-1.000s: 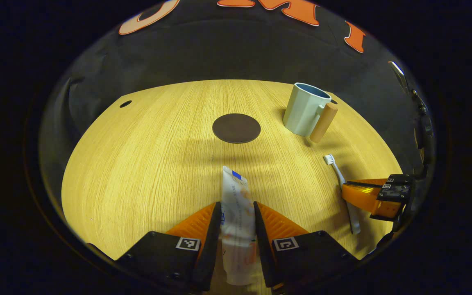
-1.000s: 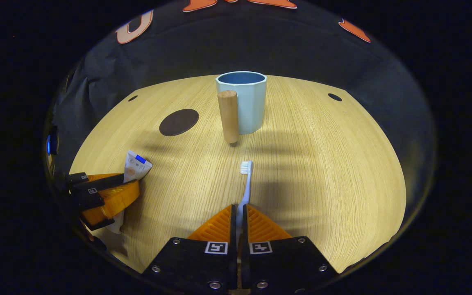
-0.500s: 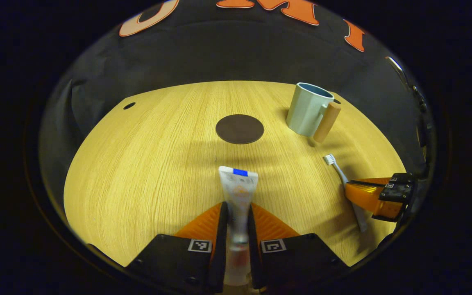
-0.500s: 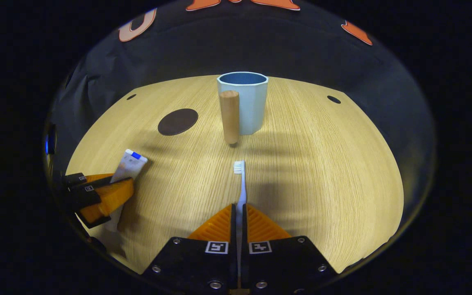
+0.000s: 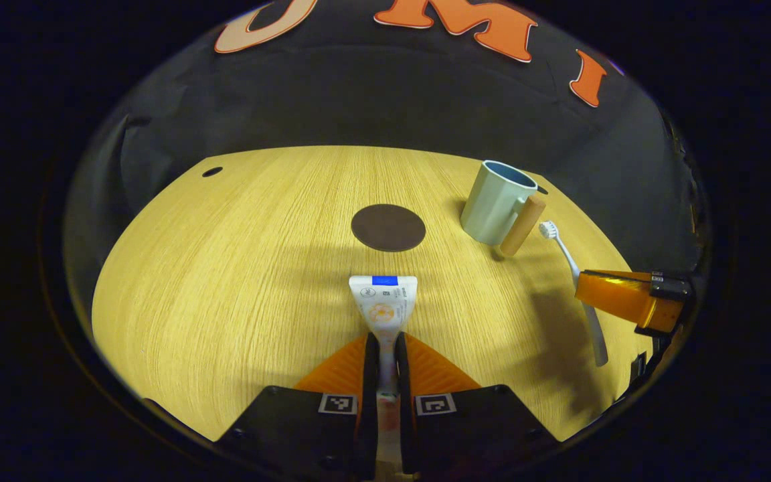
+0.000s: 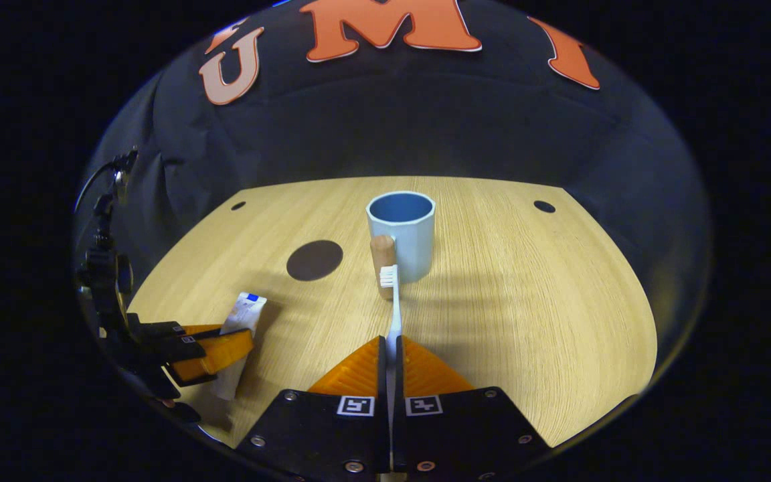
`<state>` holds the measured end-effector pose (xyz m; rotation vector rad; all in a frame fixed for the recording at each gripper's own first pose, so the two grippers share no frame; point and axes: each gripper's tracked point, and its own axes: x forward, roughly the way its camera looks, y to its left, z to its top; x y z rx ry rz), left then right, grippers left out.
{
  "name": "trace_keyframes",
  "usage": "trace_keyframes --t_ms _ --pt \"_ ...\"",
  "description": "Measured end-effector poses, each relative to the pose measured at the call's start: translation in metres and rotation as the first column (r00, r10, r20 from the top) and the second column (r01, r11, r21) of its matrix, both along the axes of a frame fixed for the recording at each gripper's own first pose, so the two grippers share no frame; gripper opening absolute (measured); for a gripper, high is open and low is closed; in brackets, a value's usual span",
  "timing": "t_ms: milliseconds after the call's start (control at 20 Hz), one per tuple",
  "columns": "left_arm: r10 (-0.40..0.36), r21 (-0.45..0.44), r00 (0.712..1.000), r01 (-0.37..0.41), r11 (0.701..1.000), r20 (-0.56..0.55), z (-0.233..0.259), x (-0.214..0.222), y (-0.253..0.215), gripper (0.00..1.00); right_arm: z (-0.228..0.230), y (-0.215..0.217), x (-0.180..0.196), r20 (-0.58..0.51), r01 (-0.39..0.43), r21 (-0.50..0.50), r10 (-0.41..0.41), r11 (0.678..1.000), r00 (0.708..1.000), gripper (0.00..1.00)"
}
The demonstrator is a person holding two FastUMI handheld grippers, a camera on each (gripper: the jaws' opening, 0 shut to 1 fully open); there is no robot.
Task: Put the toothbrush and toothpaste on the desktop into the cup, then pick up the cup and place it on the coaster on the desktop.
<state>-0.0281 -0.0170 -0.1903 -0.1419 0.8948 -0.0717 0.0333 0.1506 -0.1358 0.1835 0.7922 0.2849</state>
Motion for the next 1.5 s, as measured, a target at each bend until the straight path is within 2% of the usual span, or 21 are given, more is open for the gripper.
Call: trace_keyframes --t_ms 200,300,550,700,900,1000,1150,1350,1500 --pt "0.004 -0.014 0.998 -0.003 1.0 0.062 0.029 0.01 -0.004 0.18 0.031 -0.007 0.021 0.113 0.009 0.038 -0.013 0.999 0.993 0.03" --pt "-0.002 -0.024 0.997 0.003 1.0 0.077 0.039 0.009 -0.006 0.12 0.043 -0.007 0.027 0.155 0.008 0.064 -0.018 0.998 0.988 0.03" --pt "-0.003 -0.032 0.99 0.008 0.999 0.141 0.051 0.013 -0.009 0.12 0.069 -0.001 0.049 0.257 -0.008 0.101 -0.019 0.995 0.966 0.02" --pt "-0.001 -0.037 0.983 0.008 0.999 0.183 0.067 0.018 -0.007 0.12 0.077 -0.002 0.061 0.3 0.0 0.094 -0.028 0.996 0.953 0.02" --pt "-0.004 -0.059 0.97 0.019 0.998 0.244 0.082 0.013 -0.005 0.12 0.091 0.003 0.072 0.353 -0.013 0.137 -0.036 0.99 0.935 0.03" --pt "-0.001 -0.065 0.96 0.02 0.998 0.281 0.093 0.011 -0.001 0.12 0.102 0.003 0.079 0.404 -0.02 0.151 -0.043 0.988 0.914 0.02" --pt "0.007 -0.058 0.946 0.013 0.998 0.324 0.1 0.006 0.007 0.12 0.126 0.008 0.102 0.501 -0.019 0.169 -0.069 0.985 0.863 0.02" --pt "0.015 -0.058 0.93 0.006 0.998 0.368 0.117 0.014 0.011 0.12 0.132 0.009 0.113 0.568 -0.033 0.197 -0.087 0.98 0.819 0.02" --pt "0.02 -0.054 0.912 0.003 0.999 0.409 0.128 0.012 0.016 0.12 0.14 0.01 0.127 0.612 -0.035 0.249 -0.129 0.968 0.78 0.02"
